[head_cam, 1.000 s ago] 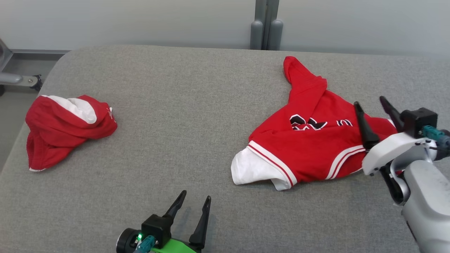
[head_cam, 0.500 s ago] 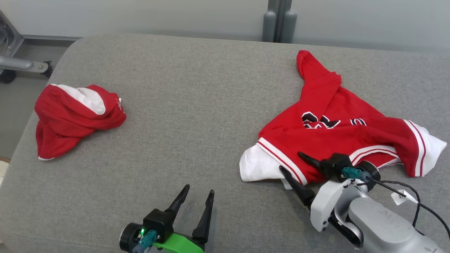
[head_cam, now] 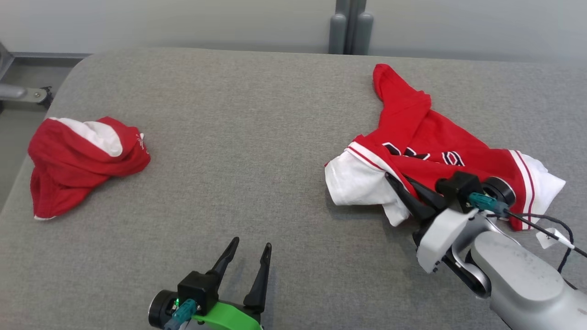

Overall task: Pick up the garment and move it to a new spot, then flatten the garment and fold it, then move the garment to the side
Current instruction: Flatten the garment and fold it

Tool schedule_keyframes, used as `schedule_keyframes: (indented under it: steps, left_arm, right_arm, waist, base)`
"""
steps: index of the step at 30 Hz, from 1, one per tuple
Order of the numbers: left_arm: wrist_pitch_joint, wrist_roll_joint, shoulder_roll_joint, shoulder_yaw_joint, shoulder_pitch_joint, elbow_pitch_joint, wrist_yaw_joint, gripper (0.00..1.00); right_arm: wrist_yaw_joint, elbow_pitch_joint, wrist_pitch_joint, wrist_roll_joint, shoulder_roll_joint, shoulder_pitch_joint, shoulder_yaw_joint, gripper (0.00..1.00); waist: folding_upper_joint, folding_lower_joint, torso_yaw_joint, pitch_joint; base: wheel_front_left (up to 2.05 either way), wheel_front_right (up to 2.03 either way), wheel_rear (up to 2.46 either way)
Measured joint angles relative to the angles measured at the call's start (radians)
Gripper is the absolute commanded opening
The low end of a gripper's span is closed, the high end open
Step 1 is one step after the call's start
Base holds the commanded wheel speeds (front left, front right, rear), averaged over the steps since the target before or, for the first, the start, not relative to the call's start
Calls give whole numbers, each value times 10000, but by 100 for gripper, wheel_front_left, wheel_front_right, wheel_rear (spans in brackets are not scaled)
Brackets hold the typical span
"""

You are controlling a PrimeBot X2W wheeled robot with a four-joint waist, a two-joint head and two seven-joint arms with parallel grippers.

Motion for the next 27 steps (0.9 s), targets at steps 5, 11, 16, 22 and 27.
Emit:
schedule_keyframes:
  steps: [5,11,16,22,27]
  left_arm:
    - [0,102,2,316,2,-6,-40,100]
    - [0,142,2,445,-233,-27,-96,100]
    - [0,265,0,537,-537,123,-144,100]
    - [0,343,-2,792,-1291,617,-169,100]
    - [0,318,-4,976,-2656,2144,42,100]
  right_arm:
    - [0,-1383,2,-360,-746,1412,-803,0]
    - [0,-1430,0,-360,-1208,2539,-1536,0]
    - [0,-1361,0,-84,-953,3093,-2320,100]
    - [0,-2380,0,-146,-433,3301,-4153,100]
    - [0,-2930,2,-727,27,3486,-4853,100]
  waist:
    - [0,0,-881,-186]
    - [0,0,-1749,-364]
    - [0,0,-2574,-454]
    - [0,0,-3468,-347]
    - [0,0,-4086,-6]
  base:
    - [0,0,0]
    - [0,0,0]
    - [0,0,0]
    - [0,0,0]
    - [0,0,0]
